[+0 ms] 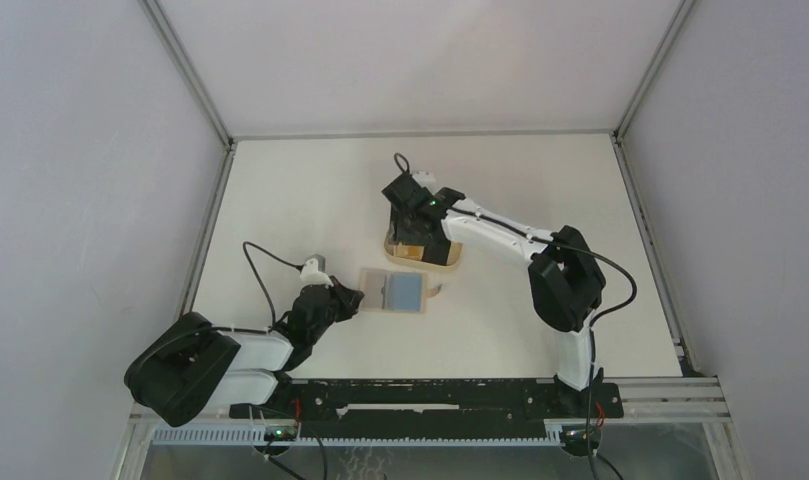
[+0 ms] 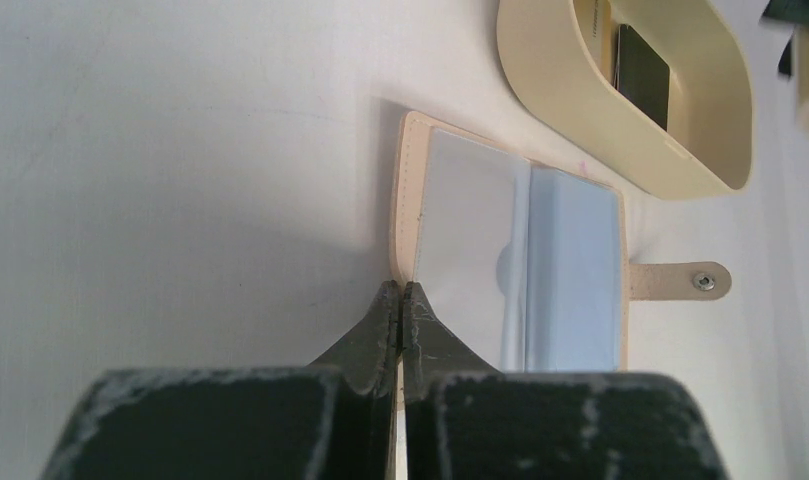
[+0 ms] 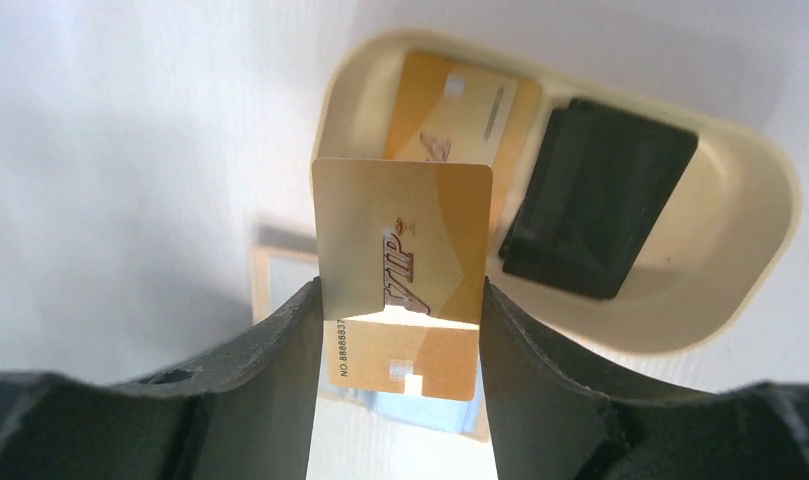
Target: Take the credit cards out of the card holder
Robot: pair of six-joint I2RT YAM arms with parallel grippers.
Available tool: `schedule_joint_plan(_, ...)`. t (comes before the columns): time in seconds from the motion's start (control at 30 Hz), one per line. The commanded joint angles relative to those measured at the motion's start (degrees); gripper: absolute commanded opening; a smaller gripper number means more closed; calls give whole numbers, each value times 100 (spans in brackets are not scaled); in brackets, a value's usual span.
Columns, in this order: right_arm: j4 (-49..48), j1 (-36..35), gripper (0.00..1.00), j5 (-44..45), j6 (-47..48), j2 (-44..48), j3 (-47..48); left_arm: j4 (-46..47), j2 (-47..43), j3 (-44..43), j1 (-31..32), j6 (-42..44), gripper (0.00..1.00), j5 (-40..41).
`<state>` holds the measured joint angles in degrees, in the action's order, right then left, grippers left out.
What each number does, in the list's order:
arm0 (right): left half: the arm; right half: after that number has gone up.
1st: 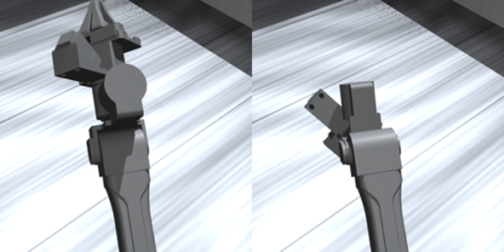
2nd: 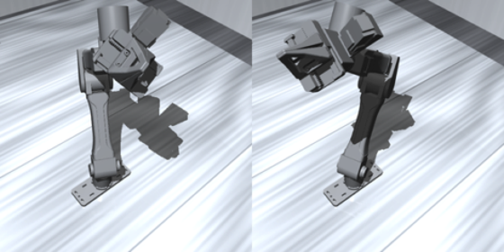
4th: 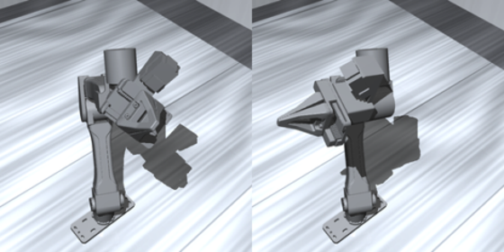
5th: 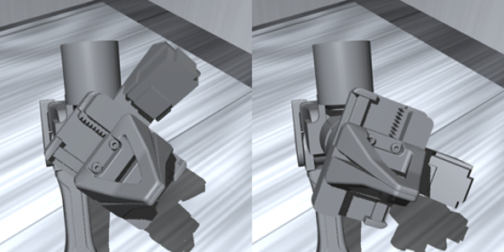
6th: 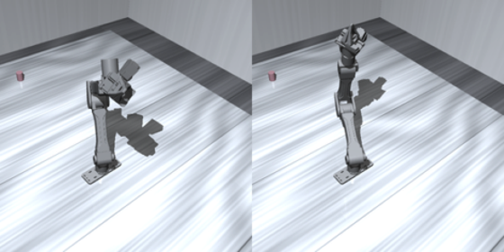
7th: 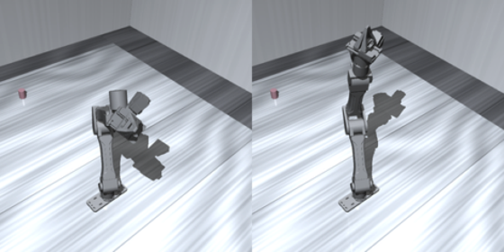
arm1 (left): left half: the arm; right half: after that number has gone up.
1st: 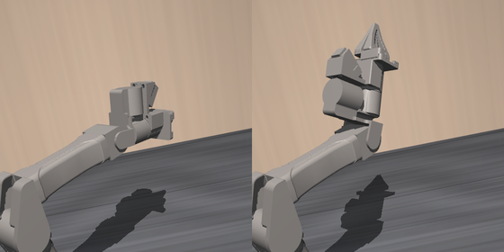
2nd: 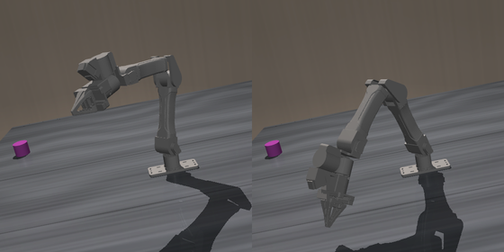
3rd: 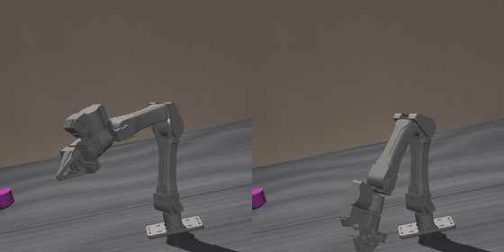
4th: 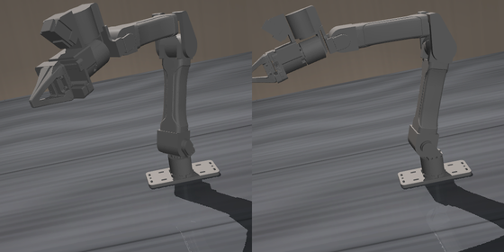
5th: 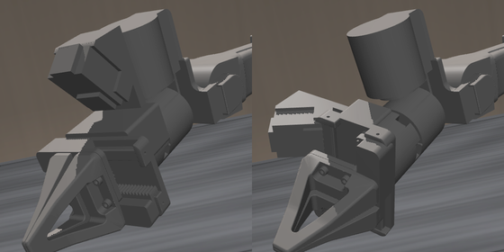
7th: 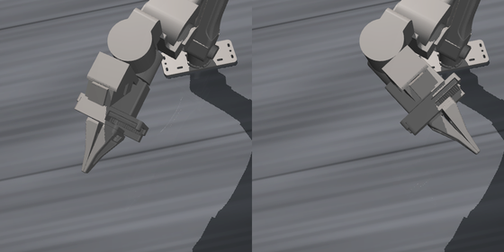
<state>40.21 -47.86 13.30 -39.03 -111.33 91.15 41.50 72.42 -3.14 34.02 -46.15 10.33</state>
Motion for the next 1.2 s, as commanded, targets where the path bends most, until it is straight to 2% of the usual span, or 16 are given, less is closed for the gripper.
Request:
schedule_joint_plan(0.0,117,262,59,-284,-539,-297,563,-858,100,146,20,81,0,21)
schedule_joint_plan(0.3,185,540,57,-904,-1161,-909,1006,-727,36,267,23,51,0,62)
schedule_joint_plan(1.17,185,856,60,-698,-1409,-1312,1124,-427,-47,603,-151,133,0,-81)
